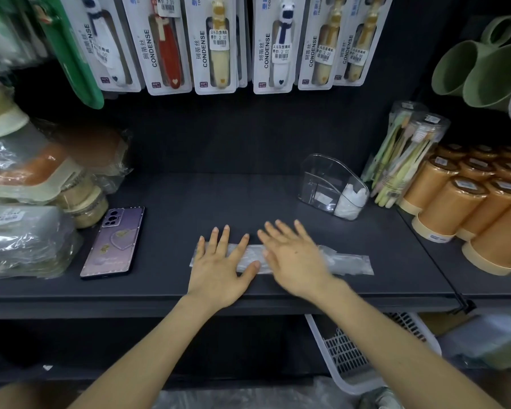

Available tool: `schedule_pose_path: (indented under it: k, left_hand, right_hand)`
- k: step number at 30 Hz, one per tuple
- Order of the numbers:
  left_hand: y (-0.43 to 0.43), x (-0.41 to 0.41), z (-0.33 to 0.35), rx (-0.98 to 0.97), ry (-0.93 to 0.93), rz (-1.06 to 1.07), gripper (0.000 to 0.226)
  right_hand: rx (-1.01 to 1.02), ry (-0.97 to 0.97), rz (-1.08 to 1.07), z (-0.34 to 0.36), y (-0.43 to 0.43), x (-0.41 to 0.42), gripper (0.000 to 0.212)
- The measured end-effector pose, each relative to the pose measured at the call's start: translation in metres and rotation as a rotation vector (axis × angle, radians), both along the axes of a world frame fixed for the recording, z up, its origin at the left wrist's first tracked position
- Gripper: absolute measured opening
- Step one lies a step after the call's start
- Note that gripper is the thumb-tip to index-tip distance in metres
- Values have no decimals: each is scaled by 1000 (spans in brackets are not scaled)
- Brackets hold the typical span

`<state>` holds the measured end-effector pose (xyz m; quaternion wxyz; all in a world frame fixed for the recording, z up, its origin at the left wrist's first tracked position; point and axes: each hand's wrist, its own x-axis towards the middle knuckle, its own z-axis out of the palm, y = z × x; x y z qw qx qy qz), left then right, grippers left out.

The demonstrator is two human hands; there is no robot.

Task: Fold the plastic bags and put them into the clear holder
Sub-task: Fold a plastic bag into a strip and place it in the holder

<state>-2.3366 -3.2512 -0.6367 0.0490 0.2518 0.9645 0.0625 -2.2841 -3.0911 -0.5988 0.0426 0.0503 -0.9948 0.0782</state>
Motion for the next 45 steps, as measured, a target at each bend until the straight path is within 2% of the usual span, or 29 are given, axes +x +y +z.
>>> schedule_pose_path:
  k: [3, 7, 10, 12, 15, 19, 23, 25, 27, 30, 32, 34, 36, 38, 40, 41, 43, 45]
  left_hand:
    - [0, 0, 0, 3, 2, -2, 90]
    - [-1, 0, 0, -7, 5, -7, 88]
    - [-1, 1, 1, -8, 8, -10, 87]
    - [-1, 1, 1, -12, 12, -10, 87]
    - [0, 1, 2, -13, 11, -12, 89]
    - [-1, 1, 2, -26, -5, -14, 90]
    - [0, 0, 4, -51, -7, -14, 72]
    - [0, 1, 5, -50, -10, -16, 67]
    - [-1, 2, 7, -40, -6, -19, 70]
    - [-2, 2, 7, -31, 0, -21, 75]
    - [-3, 1, 7, -2, -1, -20, 83]
    - [-4, 0, 9, 88, -19, 6, 90]
    - [-6, -1, 11, 211, 14, 53, 95]
    - [-8, 4, 15, 354, 171, 43, 85]
    - [-4, 17, 18, 524, 321, -75, 66]
    - [1, 26, 18, 572, 333, -160, 58]
    - [12, 44, 17, 555, 246, -324, 55]
    - [20, 54, 13, 501, 100, -392, 68]
  right_hand:
    - [87, -131, -58, -23, 0, 6, 86]
    - [120, -143, -223, -30, 44, 37, 86]
    - [163, -209, -291, -21, 67, 53, 106]
    - [177, -163, -305, -11, 62, 47, 114]
    - [119, -64, -199, 0, 22, 23, 103]
    - [61, -180, -63, -19, -6, 15, 92]
    - [65, -189, -171, -25, 51, 39, 83]
    - [97, -232, -200, -22, 71, 49, 93]
    - [57, -193, -281, -15, 80, 51, 95]
    - [40, 35, -433, -3, 88, 49, 85]
    - [83, -8, -488, -2, 97, 53, 66]
    - [-47, -81, -509, -2, 104, 57, 46]
    - [-250, -74, -495, 5, 104, 61, 17]
    - [-320, -68, -458, 10, 98, 66, 28]
    - [-331, -60, -434, 11, 91, 70, 33]
    - [-332, -75, -427, 12, 87, 73, 32]
    - [-384, -123, -399, 12, 82, 76, 29]
    - [-556, -189, -392, 17, 78, 80, 27]
